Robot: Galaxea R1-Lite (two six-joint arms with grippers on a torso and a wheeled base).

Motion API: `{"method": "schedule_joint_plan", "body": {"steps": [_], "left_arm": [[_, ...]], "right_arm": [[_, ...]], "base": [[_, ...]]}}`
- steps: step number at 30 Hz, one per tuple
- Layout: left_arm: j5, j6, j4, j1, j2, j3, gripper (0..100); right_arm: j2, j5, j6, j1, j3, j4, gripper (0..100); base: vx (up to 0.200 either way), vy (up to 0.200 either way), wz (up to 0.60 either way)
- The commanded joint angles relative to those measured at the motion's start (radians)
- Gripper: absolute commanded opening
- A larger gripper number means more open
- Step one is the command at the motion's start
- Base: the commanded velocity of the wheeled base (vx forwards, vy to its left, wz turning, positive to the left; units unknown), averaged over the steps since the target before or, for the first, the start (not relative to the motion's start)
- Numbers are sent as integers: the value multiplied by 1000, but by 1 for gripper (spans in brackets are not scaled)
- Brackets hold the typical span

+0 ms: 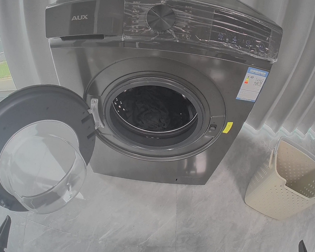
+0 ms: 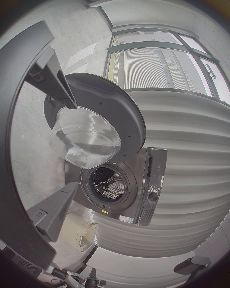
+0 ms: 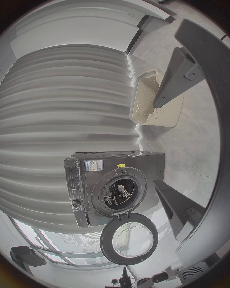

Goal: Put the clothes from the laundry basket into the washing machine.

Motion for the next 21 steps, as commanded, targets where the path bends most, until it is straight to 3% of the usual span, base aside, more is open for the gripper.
{"method": "schedule_joint_plan", "body": {"steps": [1,3,9,21], "left_arm": [[-3,-1,1,0,3,18,100],[-3,-6,0,0,5,18,100],[-3,-6,1,0,3,18,100],[-3,-13,1,0,5,18,100]], "right_arm": [[6,0,0,0,18,0,100],[6,0,0,0,18,0,100],[6,0,0,0,18,0,100],[6,0,0,0,18,0,100]], "base": [[0,0,0],[0,0,0],[-200,0,0],[0,0,0]]}}
